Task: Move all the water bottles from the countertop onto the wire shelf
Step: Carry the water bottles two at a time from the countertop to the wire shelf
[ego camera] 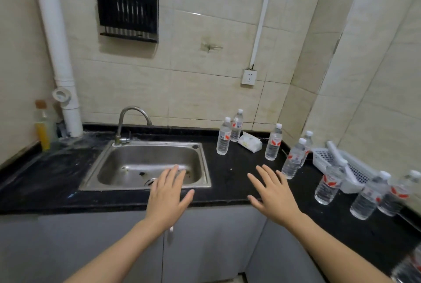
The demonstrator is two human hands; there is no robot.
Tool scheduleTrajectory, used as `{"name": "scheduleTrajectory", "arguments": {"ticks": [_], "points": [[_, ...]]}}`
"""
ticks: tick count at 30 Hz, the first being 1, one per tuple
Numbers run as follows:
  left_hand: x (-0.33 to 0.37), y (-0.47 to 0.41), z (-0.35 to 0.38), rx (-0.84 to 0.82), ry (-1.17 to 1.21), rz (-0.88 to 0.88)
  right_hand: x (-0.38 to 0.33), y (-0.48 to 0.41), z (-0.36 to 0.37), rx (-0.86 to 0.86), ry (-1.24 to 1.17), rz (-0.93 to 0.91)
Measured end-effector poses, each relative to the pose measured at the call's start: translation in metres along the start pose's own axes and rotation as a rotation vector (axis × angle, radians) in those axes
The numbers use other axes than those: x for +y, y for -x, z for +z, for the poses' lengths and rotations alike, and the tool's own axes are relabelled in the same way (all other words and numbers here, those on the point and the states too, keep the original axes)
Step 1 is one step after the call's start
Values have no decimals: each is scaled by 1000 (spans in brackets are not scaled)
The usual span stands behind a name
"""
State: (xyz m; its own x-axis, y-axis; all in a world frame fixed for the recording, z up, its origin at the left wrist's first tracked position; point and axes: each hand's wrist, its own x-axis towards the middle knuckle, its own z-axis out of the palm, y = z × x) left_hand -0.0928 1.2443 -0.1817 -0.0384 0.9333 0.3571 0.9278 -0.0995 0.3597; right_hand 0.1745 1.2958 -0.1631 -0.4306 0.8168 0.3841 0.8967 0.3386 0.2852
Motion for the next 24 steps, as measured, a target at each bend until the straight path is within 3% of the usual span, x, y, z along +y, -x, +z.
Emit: {"name": "scheduleTrajectory", "arguments": {"ticks": [6,13,19,24], "points": [[-33,-119,25,36,134,38,38,-74,29,-60,22,178],[-20,-195,106,-90,199,29,67,-94,82,-230,-59,327],[6,-251,150,-171,34,30,105,-147,140,-269,-103,324],[26,-301,187,-147,-6,-82,141,-212,198,-210,-225,257]]}}
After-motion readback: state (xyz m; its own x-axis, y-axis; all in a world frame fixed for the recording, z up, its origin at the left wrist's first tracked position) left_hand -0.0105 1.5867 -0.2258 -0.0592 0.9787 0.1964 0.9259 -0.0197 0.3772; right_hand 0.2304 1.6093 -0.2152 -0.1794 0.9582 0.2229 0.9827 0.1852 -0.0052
